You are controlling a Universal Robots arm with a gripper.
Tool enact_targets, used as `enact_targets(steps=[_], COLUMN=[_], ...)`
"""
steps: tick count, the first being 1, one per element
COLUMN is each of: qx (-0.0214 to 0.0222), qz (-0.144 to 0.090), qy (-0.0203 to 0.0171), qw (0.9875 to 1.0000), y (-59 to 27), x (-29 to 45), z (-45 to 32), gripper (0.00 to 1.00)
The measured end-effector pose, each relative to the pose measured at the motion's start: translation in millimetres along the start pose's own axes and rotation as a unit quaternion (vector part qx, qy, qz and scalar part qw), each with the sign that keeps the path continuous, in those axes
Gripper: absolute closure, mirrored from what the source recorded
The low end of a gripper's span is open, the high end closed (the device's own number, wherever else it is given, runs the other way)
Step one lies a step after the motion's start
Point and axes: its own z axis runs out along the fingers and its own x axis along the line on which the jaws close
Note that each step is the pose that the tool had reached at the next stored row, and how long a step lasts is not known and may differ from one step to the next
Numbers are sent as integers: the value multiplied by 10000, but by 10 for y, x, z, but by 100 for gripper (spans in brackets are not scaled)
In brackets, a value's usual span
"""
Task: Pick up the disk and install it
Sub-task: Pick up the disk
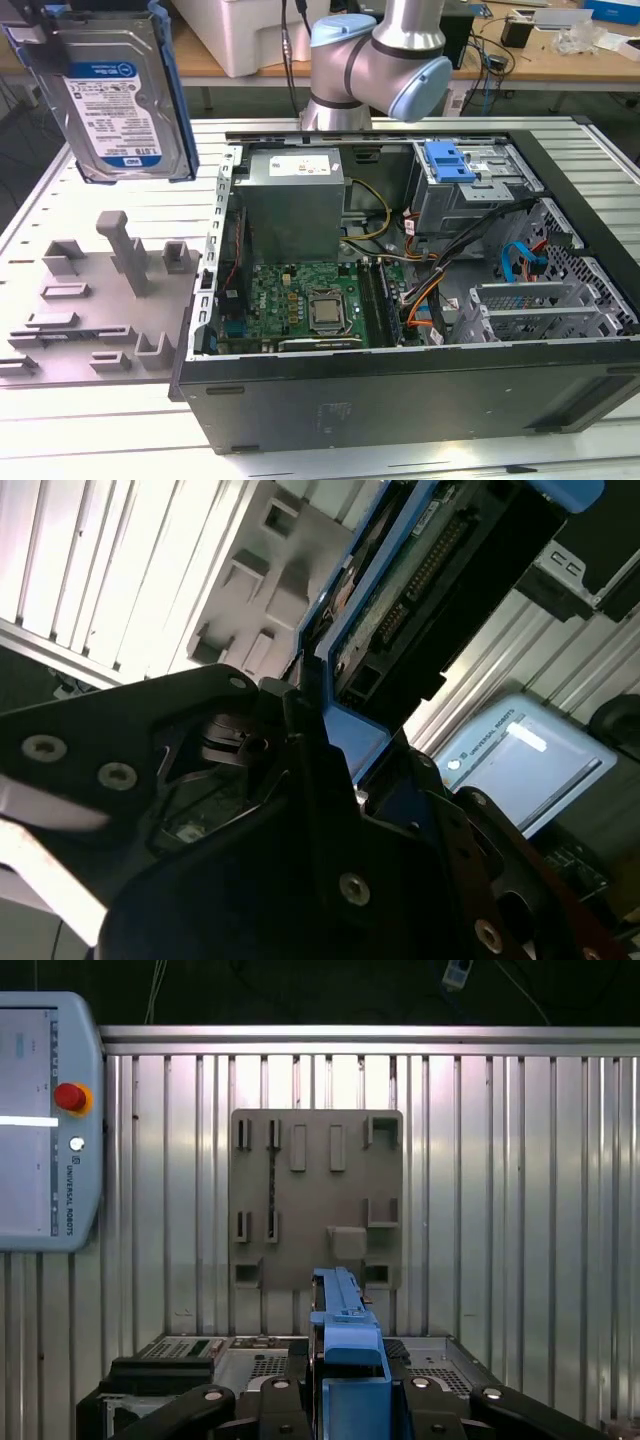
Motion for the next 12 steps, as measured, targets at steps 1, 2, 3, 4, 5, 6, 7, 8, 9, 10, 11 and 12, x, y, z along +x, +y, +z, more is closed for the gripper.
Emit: enact_targets(steps=[1,2,3,4,5,6,7,8,9,10,11,12], qx=[0,0,0,-1,-1,-1,-1,0,0,1,0,0], qz=[0,-1,0,0,0,-1,-1,-1,0,0,-1,-1], qy=[-1,-1,-2,-4,-5,-13,-20,-24,-27,-29,-32,-33], qw=[10000,10000,10000,10000,10000,10000,10000,10000,10000,10000,10000,10000], y=[-36,-64,-124,-163,-194,-287,-362,-420,-456,-492,-528,-564], x=[18,32,60,79,93,133,164,190,205,221,237,253], z=[-5,-9,-16,-20,-23,-29,-33,-37,-39,-41,-43,-47], gripper=[63,63,63,63,63,63,63,63,63,63,63,63])
